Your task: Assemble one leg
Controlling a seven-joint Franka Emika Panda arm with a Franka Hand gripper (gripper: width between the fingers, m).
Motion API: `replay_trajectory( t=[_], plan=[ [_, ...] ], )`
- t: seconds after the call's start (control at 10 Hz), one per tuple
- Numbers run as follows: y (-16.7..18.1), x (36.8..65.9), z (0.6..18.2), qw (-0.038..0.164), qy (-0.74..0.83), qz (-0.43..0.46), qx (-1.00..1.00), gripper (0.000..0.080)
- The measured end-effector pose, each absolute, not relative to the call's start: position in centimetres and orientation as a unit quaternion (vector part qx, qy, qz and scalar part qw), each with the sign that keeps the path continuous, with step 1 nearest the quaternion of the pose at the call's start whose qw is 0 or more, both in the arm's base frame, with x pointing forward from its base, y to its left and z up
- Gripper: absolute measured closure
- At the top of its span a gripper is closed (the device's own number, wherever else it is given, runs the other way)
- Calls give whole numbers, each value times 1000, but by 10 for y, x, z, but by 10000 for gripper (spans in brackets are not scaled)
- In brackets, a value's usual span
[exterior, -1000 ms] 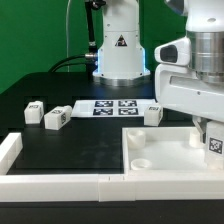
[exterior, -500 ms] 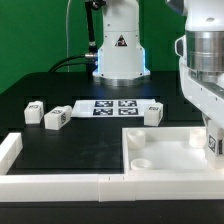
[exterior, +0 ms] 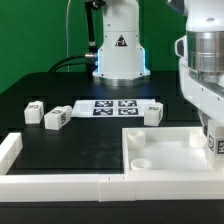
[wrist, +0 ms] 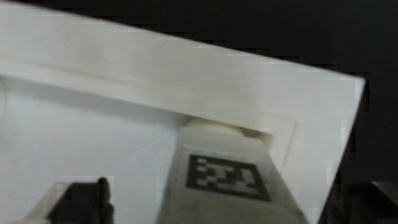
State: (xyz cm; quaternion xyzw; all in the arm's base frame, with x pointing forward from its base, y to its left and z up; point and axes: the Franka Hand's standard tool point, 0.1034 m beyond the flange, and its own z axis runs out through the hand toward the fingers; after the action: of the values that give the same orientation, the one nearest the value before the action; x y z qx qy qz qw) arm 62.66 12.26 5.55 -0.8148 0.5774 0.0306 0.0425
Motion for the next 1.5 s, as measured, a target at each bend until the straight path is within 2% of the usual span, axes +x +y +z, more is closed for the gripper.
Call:
replay_trajectory(
  t=[0.1, 0.6, 1.0, 1.2, 1.4, 1.5],
  plan=[
    [122, 626, 55, 45, 508, 27, -860, 162],
    [123, 624, 54, 48, 228, 17, -972, 151],
    [118, 624, 54, 34, -11, 6, -999, 151],
    [117, 625, 54, 32, -21, 5, -999, 163],
    [117, 625, 54, 32, -20, 5, -999, 521],
    [117, 625, 54, 32, -11, 5, -999, 534]
  ],
)
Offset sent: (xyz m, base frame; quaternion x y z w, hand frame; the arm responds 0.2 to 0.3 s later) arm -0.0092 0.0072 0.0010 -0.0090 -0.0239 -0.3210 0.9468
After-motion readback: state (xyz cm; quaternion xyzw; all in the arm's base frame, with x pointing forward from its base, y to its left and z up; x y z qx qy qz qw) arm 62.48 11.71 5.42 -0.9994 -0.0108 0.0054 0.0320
